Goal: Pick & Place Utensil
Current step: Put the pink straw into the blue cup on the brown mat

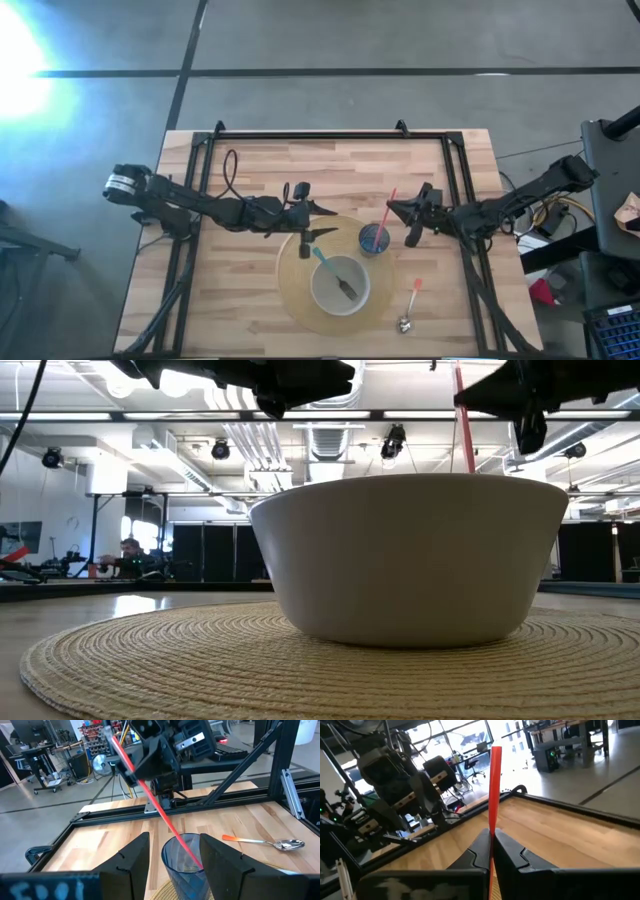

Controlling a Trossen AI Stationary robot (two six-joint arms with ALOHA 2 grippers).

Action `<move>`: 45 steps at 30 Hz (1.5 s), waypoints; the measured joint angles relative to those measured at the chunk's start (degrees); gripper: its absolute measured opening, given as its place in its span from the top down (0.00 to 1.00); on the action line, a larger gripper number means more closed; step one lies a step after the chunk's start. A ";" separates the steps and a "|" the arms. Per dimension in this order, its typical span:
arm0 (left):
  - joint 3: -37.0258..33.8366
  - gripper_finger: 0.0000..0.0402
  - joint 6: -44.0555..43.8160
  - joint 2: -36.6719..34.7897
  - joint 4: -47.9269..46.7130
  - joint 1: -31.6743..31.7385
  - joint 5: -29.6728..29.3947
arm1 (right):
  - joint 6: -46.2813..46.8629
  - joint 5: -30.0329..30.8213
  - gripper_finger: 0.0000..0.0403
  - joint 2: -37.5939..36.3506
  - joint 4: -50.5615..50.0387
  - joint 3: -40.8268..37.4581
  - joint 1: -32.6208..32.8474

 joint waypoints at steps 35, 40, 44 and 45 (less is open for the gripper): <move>0.00 0.58 0.02 0.02 0.02 0.04 0.00 | -5.25 -0.33 0.98 0.10 6.83 -7.79 0.00; 0.00 0.58 0.02 0.02 0.02 0.04 0.00 | -5.27 -0.76 0.98 0.10 6.76 -7.79 0.00; 0.00 0.58 0.02 0.02 0.02 0.04 0.00 | -5.45 -2.24 0.98 0.10 6.73 -7.79 0.00; 0.00 0.58 0.02 0.02 0.02 0.04 0.00 | -5.45 -2.26 0.98 0.10 6.74 -7.79 0.00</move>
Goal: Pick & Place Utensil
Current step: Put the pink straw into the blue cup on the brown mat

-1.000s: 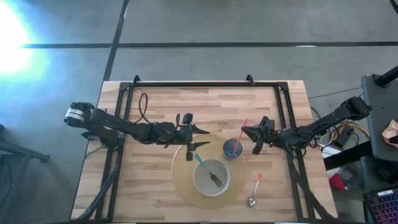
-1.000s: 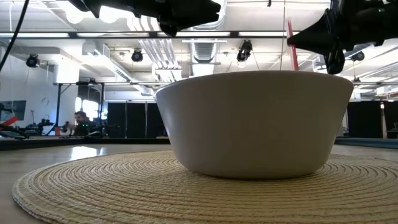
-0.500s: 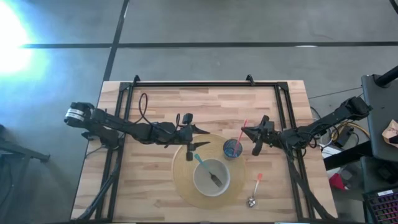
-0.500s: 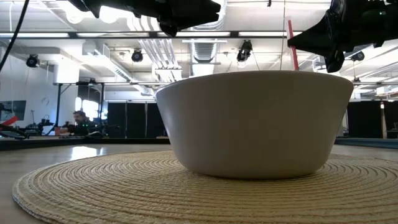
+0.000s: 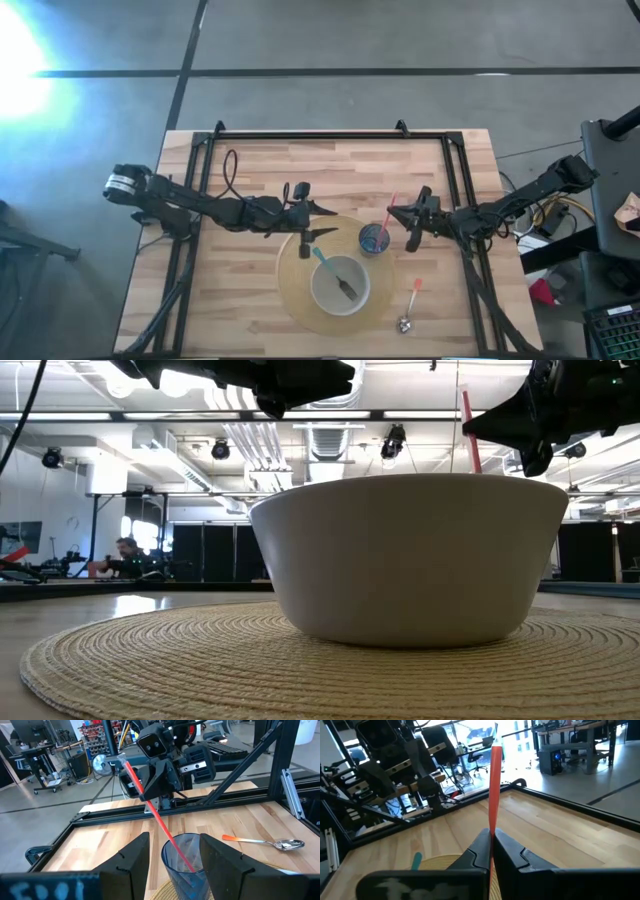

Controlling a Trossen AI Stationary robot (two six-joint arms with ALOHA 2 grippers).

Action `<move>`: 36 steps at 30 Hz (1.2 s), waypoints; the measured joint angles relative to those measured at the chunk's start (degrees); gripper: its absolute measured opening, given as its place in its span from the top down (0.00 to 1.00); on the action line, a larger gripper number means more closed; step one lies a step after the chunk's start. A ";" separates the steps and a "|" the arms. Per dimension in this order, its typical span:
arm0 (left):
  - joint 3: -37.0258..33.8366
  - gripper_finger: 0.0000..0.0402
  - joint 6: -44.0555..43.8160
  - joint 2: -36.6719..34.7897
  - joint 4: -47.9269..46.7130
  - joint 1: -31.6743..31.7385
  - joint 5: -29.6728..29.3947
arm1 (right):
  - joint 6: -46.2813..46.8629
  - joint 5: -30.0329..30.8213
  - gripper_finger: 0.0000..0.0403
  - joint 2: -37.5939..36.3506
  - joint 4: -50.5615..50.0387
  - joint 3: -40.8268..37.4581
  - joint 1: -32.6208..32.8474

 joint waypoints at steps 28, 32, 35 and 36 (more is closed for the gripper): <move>0.00 0.58 0.00 0.01 -0.03 -0.04 0.02 | 0.32 0.01 0.62 -0.22 -2.39 0.43 0.03; 0.00 0.58 0.01 0.02 -0.04 -0.04 0.02 | 0.97 0.02 0.60 -0.57 -8.86 3.23 0.03; 0.00 0.58 0.01 0.02 -0.04 -0.04 0.01 | 4.60 0.01 0.58 -0.56 -18.36 6.53 0.03; 0.00 0.58 0.01 0.01 -0.04 -0.04 0.01 | 6.24 0.01 0.58 -0.54 -21.95 7.80 0.03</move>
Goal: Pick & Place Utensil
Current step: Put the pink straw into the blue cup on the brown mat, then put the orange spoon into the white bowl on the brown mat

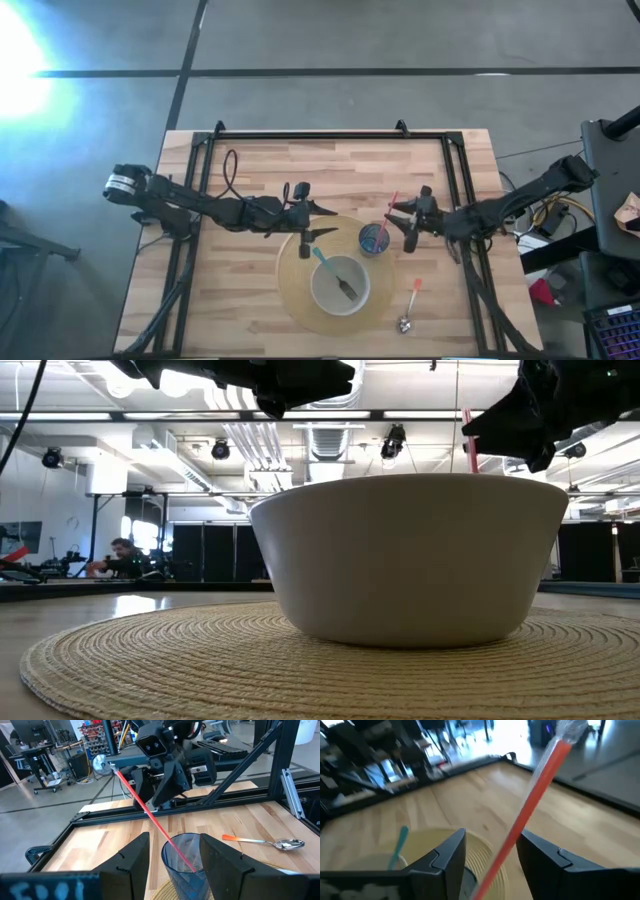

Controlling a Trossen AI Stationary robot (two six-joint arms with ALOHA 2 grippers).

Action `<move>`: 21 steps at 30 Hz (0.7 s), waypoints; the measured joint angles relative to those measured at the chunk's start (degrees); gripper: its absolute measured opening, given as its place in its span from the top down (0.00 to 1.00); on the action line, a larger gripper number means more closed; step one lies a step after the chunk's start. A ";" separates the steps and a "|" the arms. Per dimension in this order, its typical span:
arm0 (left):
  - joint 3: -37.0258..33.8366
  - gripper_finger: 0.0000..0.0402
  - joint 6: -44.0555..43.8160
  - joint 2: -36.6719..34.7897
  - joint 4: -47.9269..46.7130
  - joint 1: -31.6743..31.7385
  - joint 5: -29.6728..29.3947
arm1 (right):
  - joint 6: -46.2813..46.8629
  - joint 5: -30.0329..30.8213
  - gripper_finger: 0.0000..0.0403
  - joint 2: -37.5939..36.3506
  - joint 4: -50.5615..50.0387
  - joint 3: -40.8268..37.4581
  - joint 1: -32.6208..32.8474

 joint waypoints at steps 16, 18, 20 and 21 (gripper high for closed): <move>0.00 0.58 0.00 0.01 -0.02 0.00 0.00 | 14.88 -9.10 0.56 0.08 -26.50 12.15 0.00; 0.00 0.58 -0.02 0.01 -0.02 0.00 -0.01 | 16.68 -11.60 0.56 0.08 -29.01 13.34 0.00; 0.00 0.58 0.00 0.01 -0.03 0.01 0.00 | 18.32 -13.40 0.56 0.08 -31.52 14.45 0.02; 0.00 0.58 -0.01 0.01 -0.02 0.02 0.00 | 18.87 -14.08 0.56 0.08 -32.72 15.00 0.02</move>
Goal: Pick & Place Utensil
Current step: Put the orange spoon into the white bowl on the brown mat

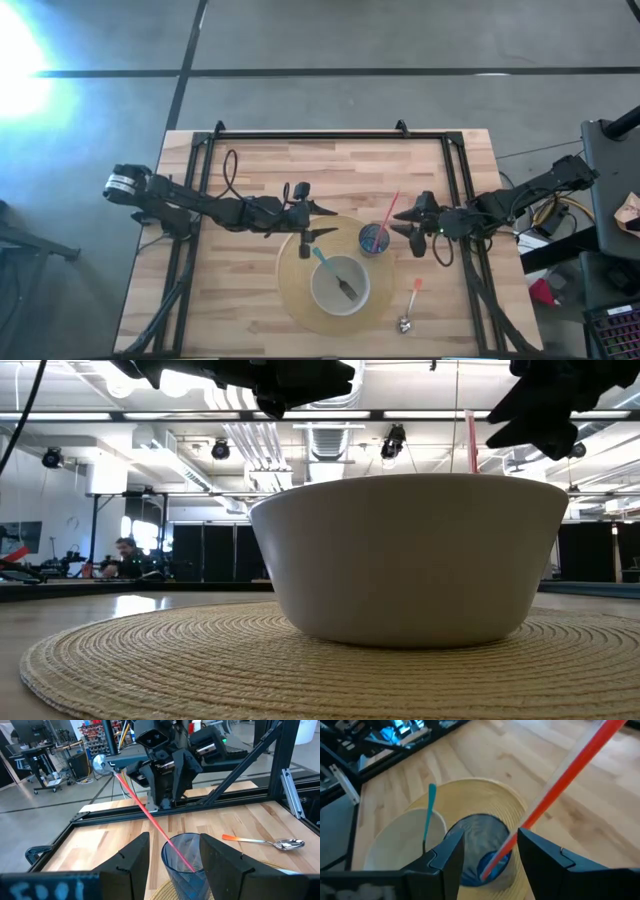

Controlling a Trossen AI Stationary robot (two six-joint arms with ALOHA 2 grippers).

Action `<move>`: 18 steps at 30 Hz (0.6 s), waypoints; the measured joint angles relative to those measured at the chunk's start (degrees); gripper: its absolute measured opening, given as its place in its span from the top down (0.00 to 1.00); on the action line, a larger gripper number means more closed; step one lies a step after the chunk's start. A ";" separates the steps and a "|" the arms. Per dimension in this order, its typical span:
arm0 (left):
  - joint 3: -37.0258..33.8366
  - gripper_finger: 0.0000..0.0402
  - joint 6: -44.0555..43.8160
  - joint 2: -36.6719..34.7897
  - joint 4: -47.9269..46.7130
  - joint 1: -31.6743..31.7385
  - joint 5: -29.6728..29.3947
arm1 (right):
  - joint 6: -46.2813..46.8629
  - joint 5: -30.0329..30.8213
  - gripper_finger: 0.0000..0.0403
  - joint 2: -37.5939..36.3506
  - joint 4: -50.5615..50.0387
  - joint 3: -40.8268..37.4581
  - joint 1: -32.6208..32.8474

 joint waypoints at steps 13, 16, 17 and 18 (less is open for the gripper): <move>0.00 0.58 0.01 0.00 -0.01 0.00 0.01 | 5.76 -12.42 0.55 0.07 -4.41 2.15 0.32; 0.00 0.58 -0.01 0.00 -0.02 0.02 -0.01 | 7.73 -14.30 0.55 0.42 -4.43 2.61 1.59; 0.00 0.58 0.00 0.00 -0.01 0.01 -0.01 | 8.50 -14.61 0.55 0.52 -4.40 2.88 2.17; 0.00 0.58 -0.01 0.00 -0.02 0.02 0.00 | 9.28 -14.61 0.55 0.59 -4.36 3.17 2.84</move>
